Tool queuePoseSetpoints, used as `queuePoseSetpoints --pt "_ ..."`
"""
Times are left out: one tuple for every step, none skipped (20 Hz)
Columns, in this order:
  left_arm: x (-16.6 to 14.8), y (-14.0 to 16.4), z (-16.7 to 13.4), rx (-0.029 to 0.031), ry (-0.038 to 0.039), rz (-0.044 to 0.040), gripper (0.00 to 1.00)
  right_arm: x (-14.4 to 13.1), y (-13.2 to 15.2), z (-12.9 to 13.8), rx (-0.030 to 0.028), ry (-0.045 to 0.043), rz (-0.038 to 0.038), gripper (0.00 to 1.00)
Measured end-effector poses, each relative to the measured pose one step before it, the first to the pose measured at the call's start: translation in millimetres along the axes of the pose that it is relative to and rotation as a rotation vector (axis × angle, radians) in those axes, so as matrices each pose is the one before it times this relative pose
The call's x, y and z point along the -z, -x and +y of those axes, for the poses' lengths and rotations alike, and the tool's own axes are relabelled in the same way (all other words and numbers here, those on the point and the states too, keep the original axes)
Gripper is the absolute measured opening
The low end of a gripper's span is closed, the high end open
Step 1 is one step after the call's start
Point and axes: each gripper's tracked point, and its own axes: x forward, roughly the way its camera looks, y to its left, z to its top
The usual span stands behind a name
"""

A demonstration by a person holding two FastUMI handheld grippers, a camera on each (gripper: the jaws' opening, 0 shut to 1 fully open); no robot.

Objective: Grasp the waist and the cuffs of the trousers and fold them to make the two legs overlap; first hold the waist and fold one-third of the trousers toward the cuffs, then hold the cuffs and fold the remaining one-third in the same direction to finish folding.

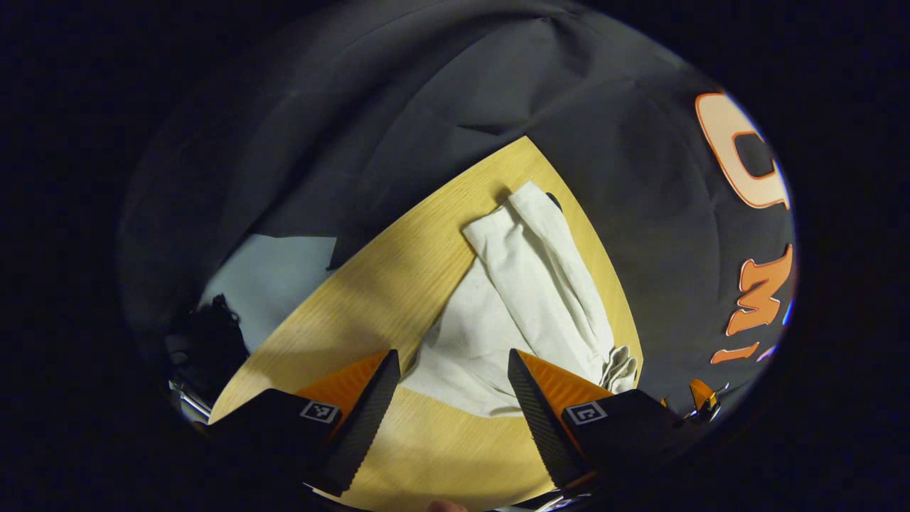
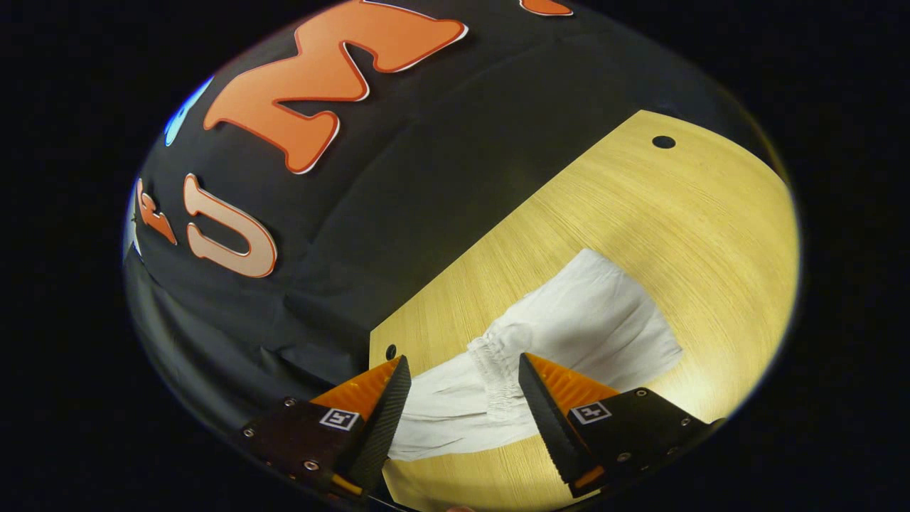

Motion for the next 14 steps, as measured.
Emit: queuePoseSetpoints --pt "-5.16 -0.72 -0.83 0.01272 0.00939 -0.00626 0.99 -3.67 3.0 -2.37 0.00439 -0.00139 -0.00898 0.92" --pt "-3.56 -3.15 -2.23 0.01376 0.00877 -0.00055 0.98 -3.14 2.81 -2.66 0.00248 -0.005 -0.00771 0.93" --pt "-1.84 -1.69 -1.34 0.01739 0.0114 0.00556 0.98 -1.83 1.12 -0.18 -0.00155 -0.00479 -0.0047 0.93" --pt "-2.04 -1.94 -2.77 0.02542 0.01935 0.0015 0.98 -1.69 0.65 -2.11 0.00331 -0.00634 -0.00324 0.92" --pt "-1.71 -2.76 -4.52 0.02956 0.01706 0.01207 0.99 -0.12 0.77 -0.03 -0.00413 -0.00221 -0.00022 0.92" --pt "-4.59 -2.19 -4.48 0.02182 0.02227 -0.0004 0.98 0.31 0.36 -2.34 0.00575 -0.00049 0.00093 0.93" --pt "-2.32 -4.05 -3.01 0.01742 0.01348 0.00241 0.98 0.51 0.43 -1.12 0.00153 0.00118 -0.0001 0.93" --pt "-0.79 -8.1 -4.07 0.01457 0.0098 -0.00023 0.98 1.62 0.36 -1.76 0.00338 -0.00022 0.00548 0.92" --pt "1.44 -4.49 -3.47 0.01931 0.0008 0.00429 0.98 1.8 0.01 -1.92 0.00218 -0.00397 0.00423 0.93" --pt "3.04 -2.64 -3.55 0.01528 0.00066 0.01273 0.96 0.33 -0.09 -0.77 -0.00181 -0.00689 0.00386 0.93" --pt "2.66 -3.19 -3.68 0.0141 -0.00153 0.01364 0.96 0.45 -0.04 -1.29 0.00377 -0.00748 0.00077 0.93" --pt "3.88 -3.44 -2.8 0.00899 -0.00233 0.0094 0.93 -0.69 0.06 -0.08 -0.00147 -0.00427 -0.00161 0.93" --pt "2.77 -2.84 -2.1 0.00337 -0.00291 0.01169 0.93 -0.44 0.36 -2.06 0.00401 -0.00426 -0.00164 0.93" --pt "1.25 -3.63 -3.78 -0.00055 -0.00358 0.00063 0.89 -2.09 0.25 0.21 -0.00187 -0.00155 -0.00338 0.93"
